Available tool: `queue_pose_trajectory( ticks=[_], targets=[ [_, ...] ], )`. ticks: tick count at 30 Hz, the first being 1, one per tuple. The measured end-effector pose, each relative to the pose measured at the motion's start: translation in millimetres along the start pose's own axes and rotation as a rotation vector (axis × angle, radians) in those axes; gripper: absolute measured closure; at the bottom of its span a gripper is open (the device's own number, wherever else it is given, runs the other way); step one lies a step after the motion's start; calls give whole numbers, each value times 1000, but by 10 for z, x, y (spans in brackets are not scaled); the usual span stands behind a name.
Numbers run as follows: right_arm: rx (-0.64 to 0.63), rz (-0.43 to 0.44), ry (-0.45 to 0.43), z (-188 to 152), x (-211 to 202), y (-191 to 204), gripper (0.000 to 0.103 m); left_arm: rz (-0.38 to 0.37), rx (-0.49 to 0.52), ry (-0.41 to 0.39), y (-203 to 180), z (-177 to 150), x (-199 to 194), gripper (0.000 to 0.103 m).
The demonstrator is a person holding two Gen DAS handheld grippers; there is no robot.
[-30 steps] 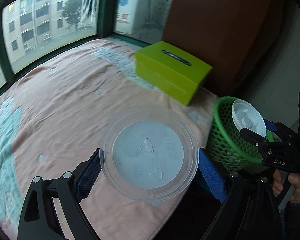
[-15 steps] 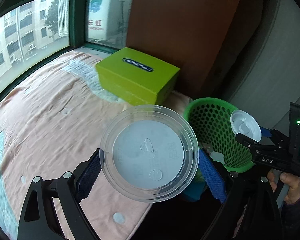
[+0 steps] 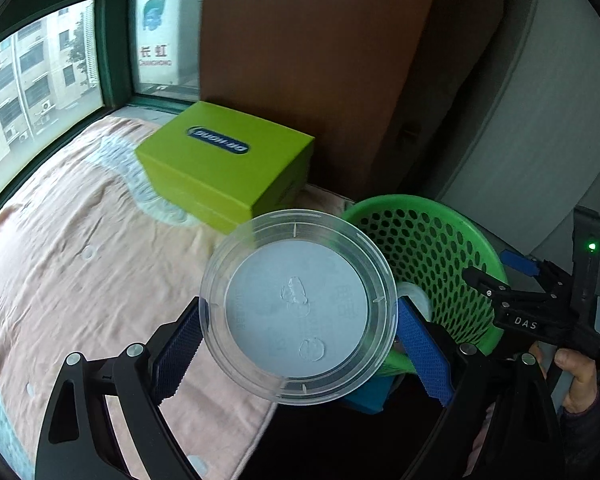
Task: Collect trash
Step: 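Open right tool to drop lid while left tool drops plate into basket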
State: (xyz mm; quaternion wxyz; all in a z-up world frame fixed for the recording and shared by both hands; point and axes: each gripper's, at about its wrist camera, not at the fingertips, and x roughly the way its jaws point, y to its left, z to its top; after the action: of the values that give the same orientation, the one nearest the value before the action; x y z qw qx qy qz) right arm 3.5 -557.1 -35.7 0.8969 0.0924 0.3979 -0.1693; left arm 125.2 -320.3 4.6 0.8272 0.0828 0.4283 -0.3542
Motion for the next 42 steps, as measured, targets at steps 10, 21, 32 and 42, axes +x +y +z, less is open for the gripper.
queue_pose_trajectory(
  ticks=[10, 21, 32, 42],
  targets=[
    [-14, -21, -45, -82, -283, -144, 10, -31, 60, 35, -410, 114, 286, 14],
    [8, -3, -64, -225, -459, -274, 10, -61, 89, 83, -757, 125, 584, 13],
    [35, 19, -61, -344, -489, -289, 10, -113, 81, 116, -857, 89, 733, 9],
    [58, 65, -71, -402, -564, -125, 10, -117, 63, 59, -647, 34, 390, 9]
  ],
)
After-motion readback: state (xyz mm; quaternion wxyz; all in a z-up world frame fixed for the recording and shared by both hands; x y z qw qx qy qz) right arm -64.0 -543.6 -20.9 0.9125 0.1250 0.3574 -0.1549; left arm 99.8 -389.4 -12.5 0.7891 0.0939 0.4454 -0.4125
